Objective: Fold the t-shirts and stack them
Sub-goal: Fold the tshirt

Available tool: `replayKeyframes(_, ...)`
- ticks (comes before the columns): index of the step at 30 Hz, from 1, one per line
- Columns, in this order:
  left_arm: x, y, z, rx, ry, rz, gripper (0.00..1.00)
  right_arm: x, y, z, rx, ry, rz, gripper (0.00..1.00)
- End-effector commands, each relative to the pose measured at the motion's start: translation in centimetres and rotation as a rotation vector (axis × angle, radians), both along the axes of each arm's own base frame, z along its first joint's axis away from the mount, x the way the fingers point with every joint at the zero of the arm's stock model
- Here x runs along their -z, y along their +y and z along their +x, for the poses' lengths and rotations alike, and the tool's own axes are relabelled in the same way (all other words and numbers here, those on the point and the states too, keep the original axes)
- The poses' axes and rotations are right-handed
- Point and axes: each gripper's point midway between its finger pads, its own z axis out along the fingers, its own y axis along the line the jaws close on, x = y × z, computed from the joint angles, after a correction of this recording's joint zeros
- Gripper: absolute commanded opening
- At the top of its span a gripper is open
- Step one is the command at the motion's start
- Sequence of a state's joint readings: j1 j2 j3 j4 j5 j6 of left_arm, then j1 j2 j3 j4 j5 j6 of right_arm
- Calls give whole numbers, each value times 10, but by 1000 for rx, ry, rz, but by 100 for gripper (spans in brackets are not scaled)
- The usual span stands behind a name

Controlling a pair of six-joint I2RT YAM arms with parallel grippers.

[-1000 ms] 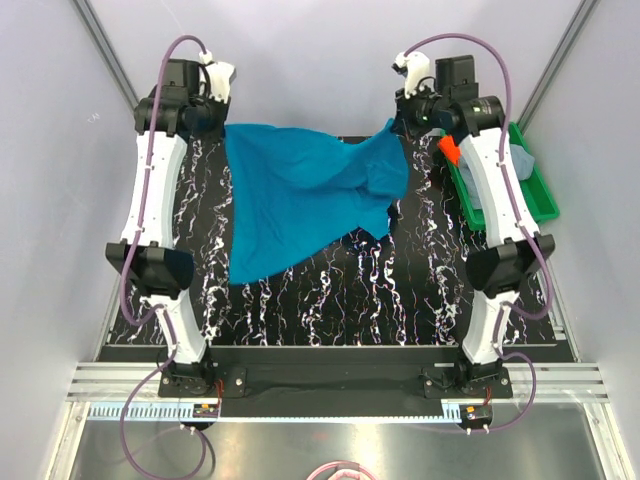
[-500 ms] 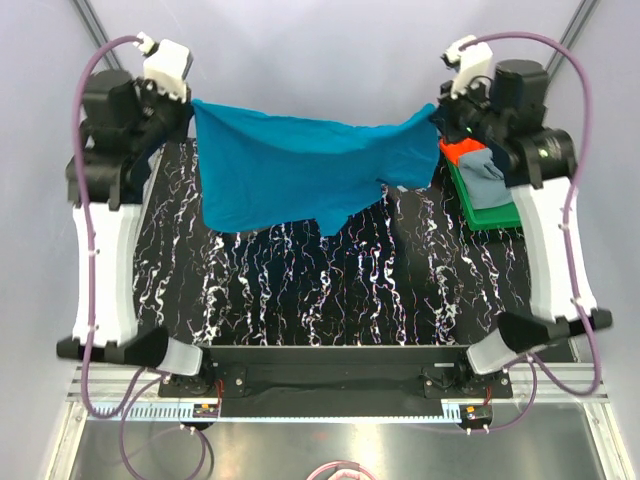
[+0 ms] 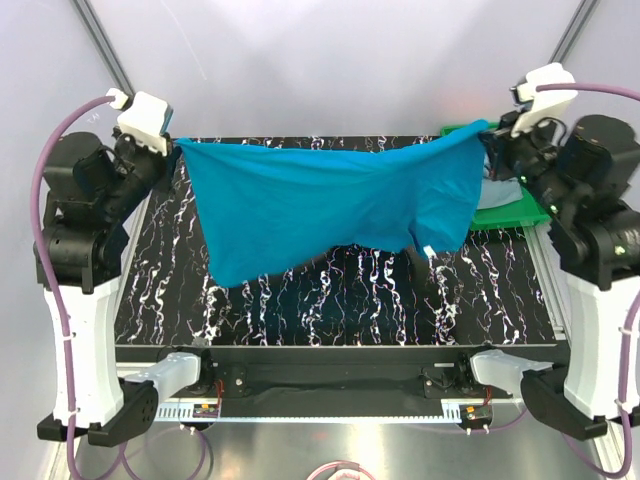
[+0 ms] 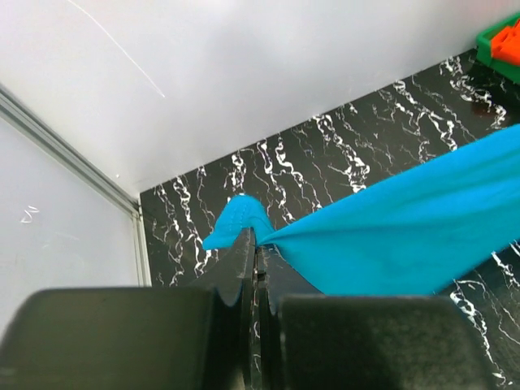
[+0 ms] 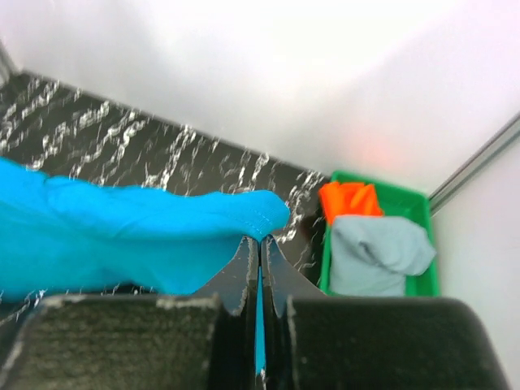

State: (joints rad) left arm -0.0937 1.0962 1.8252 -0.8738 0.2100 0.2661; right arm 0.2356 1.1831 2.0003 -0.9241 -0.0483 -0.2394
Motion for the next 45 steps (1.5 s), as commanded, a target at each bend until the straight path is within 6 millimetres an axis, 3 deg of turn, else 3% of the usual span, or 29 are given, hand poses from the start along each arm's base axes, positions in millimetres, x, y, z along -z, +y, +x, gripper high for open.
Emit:
replayKeyframes(1,-39,-2,-10,19,-136,-6,0,-46,-20,-22,76,-139,23,0)
replayKeyframes(4,-55,4,-11,-13,-193,-2,0,-66,-25,-32,89,-195,28,0)
replayKeyframes(7,-63,14,5,-71,-232,22,0,-76,-34,-23,140,-232,3,0)
replayKeyframes(12,-60,36,53,-202,-254,97,0,-87,-40,25,228,-287,-34,0)
replayKeyframes(13,-51,41,73,-241,-224,120,0,-90,-40,31,231,-296,-37,0)
replayKeyframes(14,-58,44,77,-255,-236,124,0,-86,-38,50,241,-284,-49,0)
replayKeyframes(16,-49,47,101,-278,-204,153,0,-85,-36,64,247,-280,-55,0)
replayKeyframes(17,-52,48,105,-285,-211,163,0,-76,-33,80,244,-256,-70,0)
replayKeyframes(21,-38,53,127,-305,-178,223,0,-36,-28,110,237,-145,-71,0)
replayKeyframes(25,-5,60,131,-326,-64,263,0,32,-26,122,204,70,1,0)
replayKeyframes(28,5,71,120,-363,-18,245,0,60,-45,117,254,141,6,0)
replayKeyframes(29,13,74,118,-369,0,246,0,59,-63,108,294,146,22,0)
replayKeyframes(31,7,80,100,-387,-19,226,0,61,-75,97,322,158,33,0)
replayKeyframes(32,15,80,95,-382,-2,228,0,55,-75,85,315,146,41,0)
replayKeyframes(35,15,71,70,-346,1,173,0,41,-70,56,295,114,74,0)
replayKeyframes(39,5,60,30,-290,-13,109,0,23,-66,17,273,92,95,0)
replayKeyframes(45,-11,44,-13,-181,-88,124,0,-12,-67,-51,253,-39,63,0)
